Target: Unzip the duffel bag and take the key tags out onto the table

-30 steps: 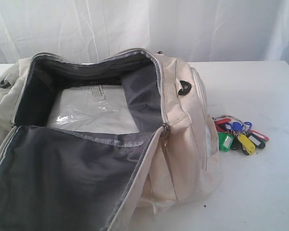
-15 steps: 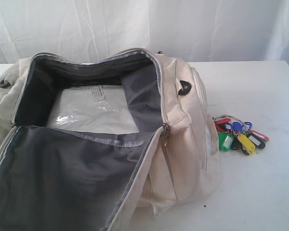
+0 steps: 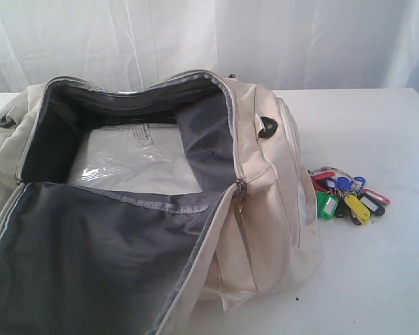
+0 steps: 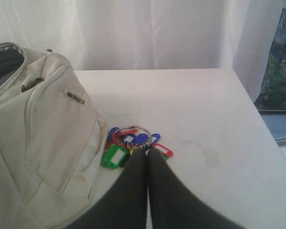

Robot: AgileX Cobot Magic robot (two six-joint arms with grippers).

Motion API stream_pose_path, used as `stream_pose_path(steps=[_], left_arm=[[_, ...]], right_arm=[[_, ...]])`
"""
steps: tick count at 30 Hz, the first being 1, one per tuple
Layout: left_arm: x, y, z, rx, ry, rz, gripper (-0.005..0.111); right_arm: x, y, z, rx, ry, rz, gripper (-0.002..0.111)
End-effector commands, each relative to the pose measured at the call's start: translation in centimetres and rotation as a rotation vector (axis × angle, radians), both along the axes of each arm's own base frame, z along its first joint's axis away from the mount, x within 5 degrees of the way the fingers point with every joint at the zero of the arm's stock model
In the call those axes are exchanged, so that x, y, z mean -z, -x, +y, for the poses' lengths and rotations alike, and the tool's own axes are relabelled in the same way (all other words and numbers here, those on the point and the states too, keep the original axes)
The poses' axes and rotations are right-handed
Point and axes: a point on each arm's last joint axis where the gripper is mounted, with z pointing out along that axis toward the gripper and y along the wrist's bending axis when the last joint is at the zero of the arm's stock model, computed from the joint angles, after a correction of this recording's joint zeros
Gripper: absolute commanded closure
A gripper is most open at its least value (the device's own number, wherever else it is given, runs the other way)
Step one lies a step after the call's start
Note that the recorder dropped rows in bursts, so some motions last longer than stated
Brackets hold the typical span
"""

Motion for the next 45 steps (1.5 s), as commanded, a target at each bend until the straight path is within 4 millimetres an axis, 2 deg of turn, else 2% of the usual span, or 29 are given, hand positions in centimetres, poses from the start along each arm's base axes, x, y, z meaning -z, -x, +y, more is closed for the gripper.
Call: stream_pose_path(steps=[1, 5, 12, 14, 20, 23, 45], left_arm=[[0.5, 0.2, 0.5, -0.062, -0.069, 0.014, 0.107], [2.5, 0.2, 1.3, -0.198, -0.070, 0.062, 0.107], [6.3, -0.4, 2.0, -0.348, -0.022, -0.055, 0.107], [7.8, -0.4, 2.2, -0.372, -0.034, -0.023, 0.107], [8.9, -0.3, 2.6, -0.443, -0.071, 0.081, 0.107], [10.0, 0.0, 2.9, -0.474, -0.170, 0.188, 0.107], [10.0, 0.0, 2.9, -0.478, -0.196, 0.181, 0.107]], right_arm=[[0.0, 0.1, -0.1, 0.003, 0.009, -0.004, 0.108], [0.0, 0.1, -0.1, 0.003, 0.009, -0.004, 0.108], [0.0, 0.1, -0.1, 0.003, 0.009, -0.004, 0.108], [0.0, 0.1, -0.1, 0.003, 0.009, -0.004, 0.108], [0.0, 0.1, -0.1, 0.003, 0.009, -0.004, 0.108], [0.0, 0.1, -0.1, 0.003, 0.009, -0.004, 0.108], [0.0, 0.1, -0.1, 0.003, 0.009, -0.004, 0.108]])
